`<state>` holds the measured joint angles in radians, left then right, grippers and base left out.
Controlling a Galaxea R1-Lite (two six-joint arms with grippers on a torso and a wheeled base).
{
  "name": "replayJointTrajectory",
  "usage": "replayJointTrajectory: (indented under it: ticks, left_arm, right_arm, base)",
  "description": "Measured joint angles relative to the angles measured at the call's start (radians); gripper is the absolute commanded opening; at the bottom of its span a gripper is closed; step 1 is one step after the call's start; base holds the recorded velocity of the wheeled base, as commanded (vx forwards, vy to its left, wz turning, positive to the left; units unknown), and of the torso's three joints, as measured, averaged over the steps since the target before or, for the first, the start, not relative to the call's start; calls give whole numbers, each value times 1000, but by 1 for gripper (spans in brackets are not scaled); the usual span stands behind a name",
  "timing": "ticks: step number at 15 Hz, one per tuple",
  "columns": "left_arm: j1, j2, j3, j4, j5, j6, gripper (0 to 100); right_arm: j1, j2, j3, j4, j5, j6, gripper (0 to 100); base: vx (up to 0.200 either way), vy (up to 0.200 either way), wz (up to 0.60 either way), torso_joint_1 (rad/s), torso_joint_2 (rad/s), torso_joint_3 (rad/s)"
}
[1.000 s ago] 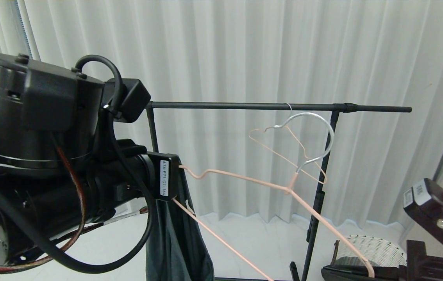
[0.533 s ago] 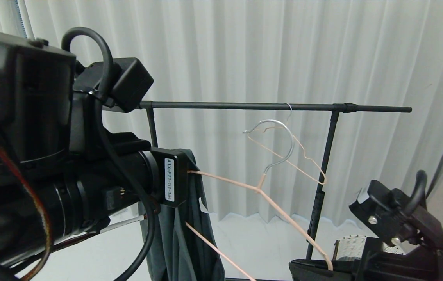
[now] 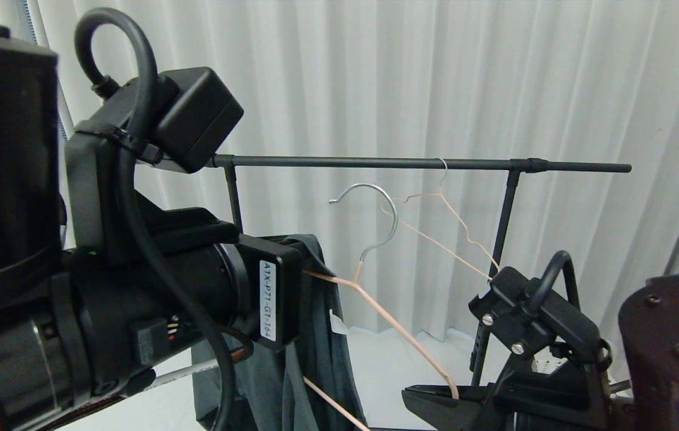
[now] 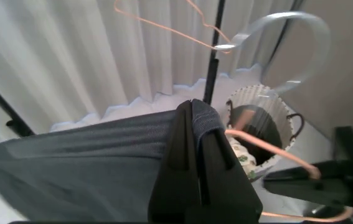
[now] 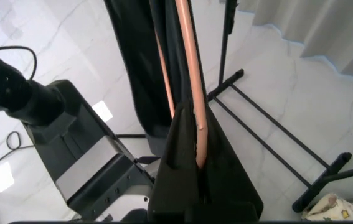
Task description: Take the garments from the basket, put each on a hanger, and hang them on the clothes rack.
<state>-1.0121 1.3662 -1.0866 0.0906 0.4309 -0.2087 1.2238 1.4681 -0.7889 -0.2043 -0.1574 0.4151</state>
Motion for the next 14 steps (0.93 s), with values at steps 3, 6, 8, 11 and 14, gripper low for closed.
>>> replayJointTrajectory:
  ticks: [3, 6, 8, 11, 14]
  left_arm:
    - [-23, 1, -15, 0, -1, 0, 0]
    - [-39, 0, -30, 0, -3, 2, 0]
    - [-39, -4, -25, 1, -1, 3, 0]
    - [-39, -20, 1, 1, 1, 21, 0]
    - [-38, -25, 11, 1, 1, 23, 100]
  right_arm:
    - [0, 50, -44, -1, -4, 33, 0]
    - [0, 79, -63, -1, -10, 41, 0]
    - [-1, 82, -64, -6, -38, 67, 0]
    - [-9, 77, -66, -45, -101, 110, 0]
    - [-11, 53, -64, -50, -141, 113, 0]
  base:
    - [0, 0, 0, 0, 0, 0]
    - [0, 0, 0, 0, 0, 0]
    - [0, 0, 0, 0, 0, 0]
    - [0, 0, 0, 0, 0, 0]
    - [0, 0, 0, 0, 0, 0]
